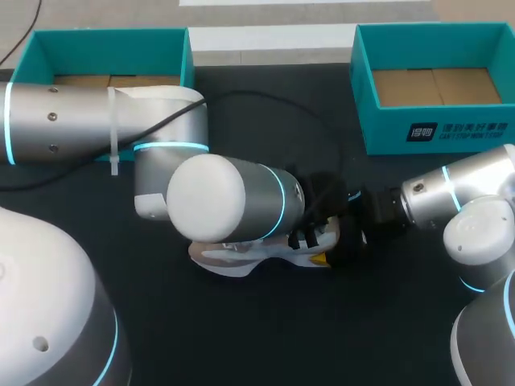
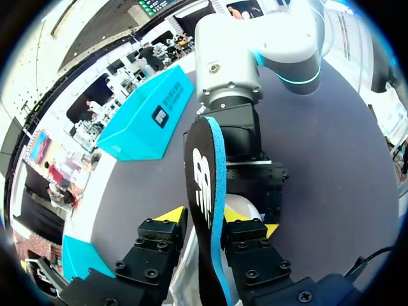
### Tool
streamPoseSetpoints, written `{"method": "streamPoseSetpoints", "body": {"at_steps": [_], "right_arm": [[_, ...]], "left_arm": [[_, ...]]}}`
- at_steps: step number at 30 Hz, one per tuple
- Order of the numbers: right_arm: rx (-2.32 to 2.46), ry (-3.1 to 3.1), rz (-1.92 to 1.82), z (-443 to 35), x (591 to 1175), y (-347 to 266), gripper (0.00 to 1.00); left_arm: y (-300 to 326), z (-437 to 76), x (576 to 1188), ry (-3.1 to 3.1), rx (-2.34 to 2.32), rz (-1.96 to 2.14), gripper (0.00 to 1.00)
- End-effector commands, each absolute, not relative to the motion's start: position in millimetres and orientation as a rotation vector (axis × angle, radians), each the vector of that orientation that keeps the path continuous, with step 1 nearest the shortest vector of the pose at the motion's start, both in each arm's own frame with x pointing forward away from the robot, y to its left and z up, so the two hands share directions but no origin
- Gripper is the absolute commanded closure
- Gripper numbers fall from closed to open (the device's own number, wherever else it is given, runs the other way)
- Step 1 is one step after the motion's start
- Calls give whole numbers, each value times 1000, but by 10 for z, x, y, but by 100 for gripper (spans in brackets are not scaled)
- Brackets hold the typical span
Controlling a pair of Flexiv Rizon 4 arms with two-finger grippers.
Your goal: Take the shoe out of the shoebox, open the shoe tongue, remove and reinsert the insole, then place the shoe into the shoebox
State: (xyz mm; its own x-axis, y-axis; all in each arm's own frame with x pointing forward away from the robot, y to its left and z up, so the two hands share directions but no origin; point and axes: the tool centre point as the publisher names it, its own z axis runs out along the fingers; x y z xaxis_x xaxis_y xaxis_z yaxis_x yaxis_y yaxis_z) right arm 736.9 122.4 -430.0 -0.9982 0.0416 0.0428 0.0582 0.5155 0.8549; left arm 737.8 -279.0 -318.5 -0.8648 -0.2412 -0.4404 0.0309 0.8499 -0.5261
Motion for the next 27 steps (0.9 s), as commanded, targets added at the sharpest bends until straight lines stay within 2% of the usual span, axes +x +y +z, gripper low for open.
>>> {"method": "streamPoseSetpoints", "body": {"at_steps": [1, 2, 4, 12, 27], "right_arm": [[-91, -2723, -1530, -4366, 7378, 1253, 100], [-91, -2723, -1530, -4366, 7378, 1253, 100], [-91, -2723, -1530, -4366, 7378, 1253, 100], [-91, -2723, -1530, -4366, 7378, 1253, 100], [-91, -2723, -1530, -4366, 7378, 1253, 100]], "left_arm": [[-2856, -3235, 7410, 2527, -153, -724, 67], [-2864, -3242, 7415, 2528, -151, -722, 72], [-2865, -3243, 7417, 2532, -147, -721, 100], [-2754, -3192, 7390, 2554, -133, -733, 100], [-2673, -2751, 7250, 2703, -40, -799, 100]]}}
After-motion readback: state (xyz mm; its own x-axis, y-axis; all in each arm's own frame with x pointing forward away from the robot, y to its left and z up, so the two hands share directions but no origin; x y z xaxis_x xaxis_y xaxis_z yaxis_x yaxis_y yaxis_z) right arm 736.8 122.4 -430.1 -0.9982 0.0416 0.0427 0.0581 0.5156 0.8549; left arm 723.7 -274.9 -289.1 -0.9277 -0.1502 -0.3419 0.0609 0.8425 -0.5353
